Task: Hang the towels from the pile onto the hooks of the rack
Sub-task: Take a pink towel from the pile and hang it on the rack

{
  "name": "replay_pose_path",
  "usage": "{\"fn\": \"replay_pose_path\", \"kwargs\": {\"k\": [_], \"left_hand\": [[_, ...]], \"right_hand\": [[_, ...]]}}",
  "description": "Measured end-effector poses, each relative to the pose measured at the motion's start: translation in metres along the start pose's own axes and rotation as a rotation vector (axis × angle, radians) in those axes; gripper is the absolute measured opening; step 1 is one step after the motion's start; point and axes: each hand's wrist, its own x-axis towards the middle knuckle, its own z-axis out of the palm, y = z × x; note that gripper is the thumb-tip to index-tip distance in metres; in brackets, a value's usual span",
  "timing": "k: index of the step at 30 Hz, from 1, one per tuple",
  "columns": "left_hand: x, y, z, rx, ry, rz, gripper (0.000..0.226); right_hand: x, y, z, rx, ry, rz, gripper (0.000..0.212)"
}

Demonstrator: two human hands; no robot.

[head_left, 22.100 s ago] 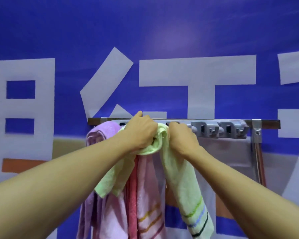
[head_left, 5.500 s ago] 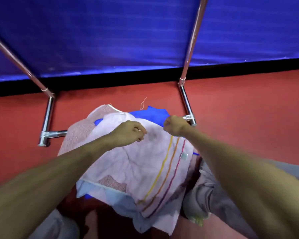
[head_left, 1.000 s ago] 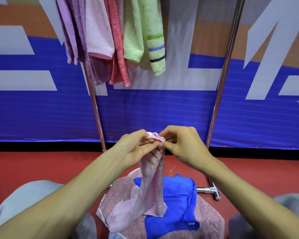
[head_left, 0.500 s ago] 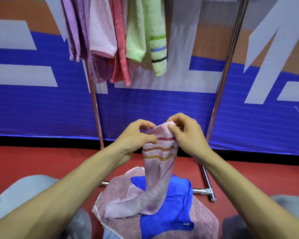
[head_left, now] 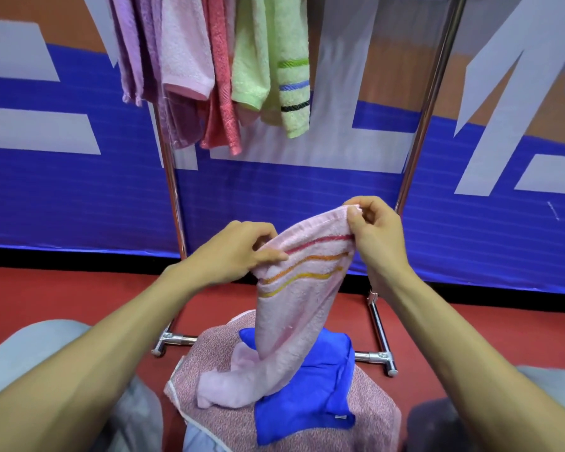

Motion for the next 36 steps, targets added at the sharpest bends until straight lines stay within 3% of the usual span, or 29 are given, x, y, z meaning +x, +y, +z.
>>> {"fn": "replay_pose_path", "kwargs": {"k": [5, 10, 13, 17, 26, 33, 36], "left_hand": [[0.001, -0.005, -0.004, -0.012, 0.091, -0.044, 0.018], [0.006, -0.015, -0.006, 0.126, 0.195, -0.082, 0.018], [0.005, -0.018, -0.007, 0.093, 0.197, -0.125, 0.016], [0.009, -0.001, -0.023, 0.095, 0.152, -0.06, 0.015], [0.037, 0.072, -0.13, -0.025, 0.393, 0.064, 0.017], [0.036, 0.146, -0.221, 0.153, 0.588, 0.12, 0.016], [0.035, 0.175, -0.243, 0.105, 0.717, 0.083, 0.016]], "right_hand": [[0.006, 0.018, -0.004, -0.073, 0.076, 0.072, 0.025], [0.004, 0.024, -0.005, -0.328, 0.048, -0.028, 0.016], [0.0, 0.023, -0.008, -0.447, 0.007, -0.051, 0.016], [0.008, 0.014, -0.013, -0.423, 0.068, 0.001, 0.011], [0.05, -0.109, -0.023, -0.297, 0.191, -0.203, 0.012], [0.073, -0.228, -0.024, -0.316, 0.22, -0.422, 0.011], [0.076, -0.283, -0.024, -0.223, 0.272, -0.52, 0.007]]}}
